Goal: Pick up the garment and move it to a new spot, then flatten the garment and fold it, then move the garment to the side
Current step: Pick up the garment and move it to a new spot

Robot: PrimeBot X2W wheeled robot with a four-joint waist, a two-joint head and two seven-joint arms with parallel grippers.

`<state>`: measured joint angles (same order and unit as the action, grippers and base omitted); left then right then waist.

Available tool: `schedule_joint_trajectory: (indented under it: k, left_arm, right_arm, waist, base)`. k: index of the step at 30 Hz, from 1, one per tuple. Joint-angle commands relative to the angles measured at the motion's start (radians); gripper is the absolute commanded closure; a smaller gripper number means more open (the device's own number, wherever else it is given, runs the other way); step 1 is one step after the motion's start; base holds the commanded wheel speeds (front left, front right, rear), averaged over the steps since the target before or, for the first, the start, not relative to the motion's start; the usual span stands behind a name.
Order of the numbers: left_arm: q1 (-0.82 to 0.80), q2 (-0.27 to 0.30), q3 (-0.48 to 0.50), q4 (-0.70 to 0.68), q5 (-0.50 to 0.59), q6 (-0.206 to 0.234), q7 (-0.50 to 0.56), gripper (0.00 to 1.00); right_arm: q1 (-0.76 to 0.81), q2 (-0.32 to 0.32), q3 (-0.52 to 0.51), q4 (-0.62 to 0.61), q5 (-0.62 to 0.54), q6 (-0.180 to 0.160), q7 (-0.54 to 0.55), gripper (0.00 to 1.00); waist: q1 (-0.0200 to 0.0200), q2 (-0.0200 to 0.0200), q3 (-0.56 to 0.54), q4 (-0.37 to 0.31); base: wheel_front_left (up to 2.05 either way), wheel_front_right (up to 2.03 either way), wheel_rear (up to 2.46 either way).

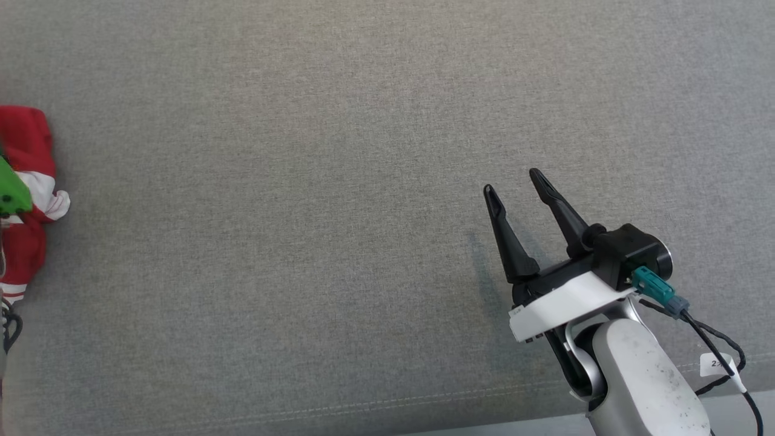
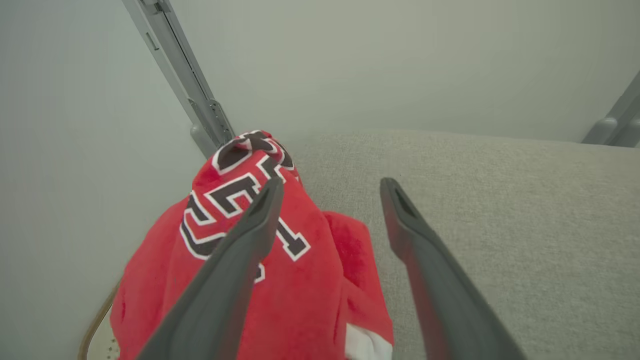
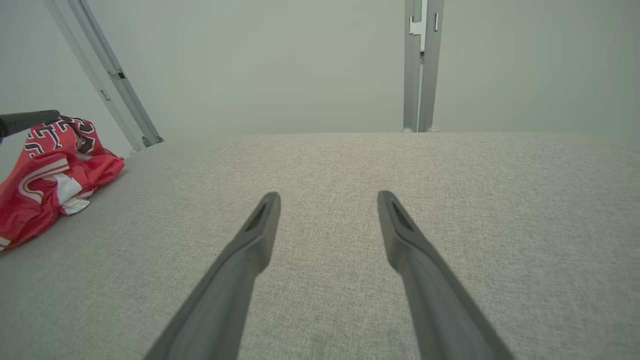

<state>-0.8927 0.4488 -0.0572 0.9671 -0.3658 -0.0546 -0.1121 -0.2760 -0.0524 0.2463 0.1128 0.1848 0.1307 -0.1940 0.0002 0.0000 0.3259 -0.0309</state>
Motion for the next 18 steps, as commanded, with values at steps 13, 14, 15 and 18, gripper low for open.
schedule_joint_trajectory:
  k: [13, 14, 15, 18]
  left_arm:
    - [-0.079, 0.026, -0.034, 0.256, 0.003, 0.021, 0.193, 0.0]
    - [-0.08, 0.028, -0.037, 0.268, 0.004, 0.024, 0.219, 0.0]
    - [-0.081, 0.031, -0.041, 0.277, 0.004, 0.023, 0.241, 0.0]
    - [-0.098, 0.041, -0.033, 0.279, -0.007, 0.031, 0.231, 0.23]
  right_arm:
    - [-0.016, -0.003, 0.005, 0.008, 0.017, 0.0, 0.005, 0.0]
    - [-0.017, -0.003, 0.007, 0.008, 0.019, 0.0, 0.005, 0.0]
    - [-0.017, -0.003, 0.008, 0.007, 0.02, 0.0, 0.004, 0.0]
    - [-0.021, -0.005, 0.006, 0.007, 0.018, 0.0, 0.001, 0.0]
  waist:
    - [-0.0002, 0.0, 0.02, -0.045]
    - [-0.0002, 0.0, 0.021, -0.048]
    - [-0.0002, 0.0, 0.022, -0.05]
    - [-0.0002, 0.0, 0.026, -0.054]
  base:
    - [0.0, 0.0, 0.0]
    - [0.0, 0.0, 0.0]
    - [0.0, 0.0, 0.0]
    - [0.0, 0.0, 0.0]
